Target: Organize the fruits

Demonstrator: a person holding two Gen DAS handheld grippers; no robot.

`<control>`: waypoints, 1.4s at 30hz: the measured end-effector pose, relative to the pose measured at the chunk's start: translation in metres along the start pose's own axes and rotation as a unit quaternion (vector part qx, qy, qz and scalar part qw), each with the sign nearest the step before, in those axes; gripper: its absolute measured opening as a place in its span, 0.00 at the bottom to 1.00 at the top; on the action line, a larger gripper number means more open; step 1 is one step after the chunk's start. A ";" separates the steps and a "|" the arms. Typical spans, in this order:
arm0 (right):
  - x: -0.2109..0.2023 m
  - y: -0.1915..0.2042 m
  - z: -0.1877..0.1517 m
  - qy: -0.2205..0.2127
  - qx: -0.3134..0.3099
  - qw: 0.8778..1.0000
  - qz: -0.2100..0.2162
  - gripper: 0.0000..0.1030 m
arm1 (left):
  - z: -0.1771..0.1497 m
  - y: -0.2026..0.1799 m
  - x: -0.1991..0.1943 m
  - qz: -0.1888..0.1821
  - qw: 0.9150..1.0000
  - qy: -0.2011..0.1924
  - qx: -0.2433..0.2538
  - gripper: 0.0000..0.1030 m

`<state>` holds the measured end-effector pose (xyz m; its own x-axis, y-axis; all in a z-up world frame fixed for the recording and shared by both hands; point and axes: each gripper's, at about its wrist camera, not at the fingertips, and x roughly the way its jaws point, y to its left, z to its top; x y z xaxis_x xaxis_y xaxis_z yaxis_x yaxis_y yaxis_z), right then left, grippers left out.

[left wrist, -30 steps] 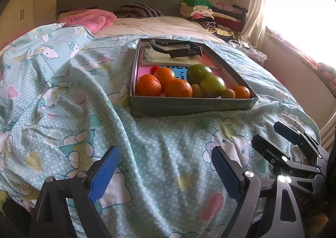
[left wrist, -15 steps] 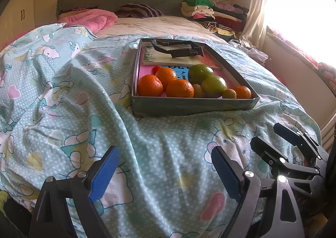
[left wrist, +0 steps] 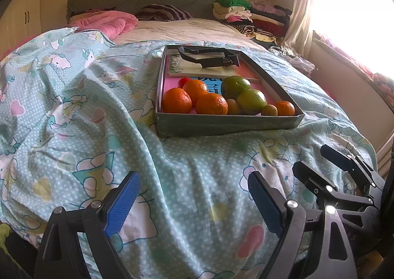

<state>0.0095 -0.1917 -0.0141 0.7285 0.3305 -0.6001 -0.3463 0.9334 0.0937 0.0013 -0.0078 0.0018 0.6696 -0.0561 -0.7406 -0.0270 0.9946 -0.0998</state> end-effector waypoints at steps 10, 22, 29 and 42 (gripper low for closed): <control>0.001 0.002 -0.001 0.000 -0.004 1.000 0.001 0.79 | 0.000 0.000 -0.002 -0.001 1.000 -0.003 0.000 0.86; 0.001 0.002 -0.001 0.000 -0.004 1.000 0.001 0.79 | 0.001 0.001 -0.003 0.000 1.000 -0.002 -0.001 0.86; 0.001 0.002 -0.001 0.002 -0.004 1.000 0.001 0.79 | 0.002 0.001 -0.004 0.002 1.000 -0.001 0.001 0.86; 0.000 -0.004 0.000 -0.002 0.007 1.000 0.004 0.79 | 0.001 -0.001 -0.003 -0.001 1.000 0.000 0.009 0.86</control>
<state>0.0108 -0.1951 -0.0145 0.7281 0.3379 -0.5964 -0.3428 0.9329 0.1100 0.0000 -0.0084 0.0045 0.6689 -0.0584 -0.7410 -0.0115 0.9960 -0.0890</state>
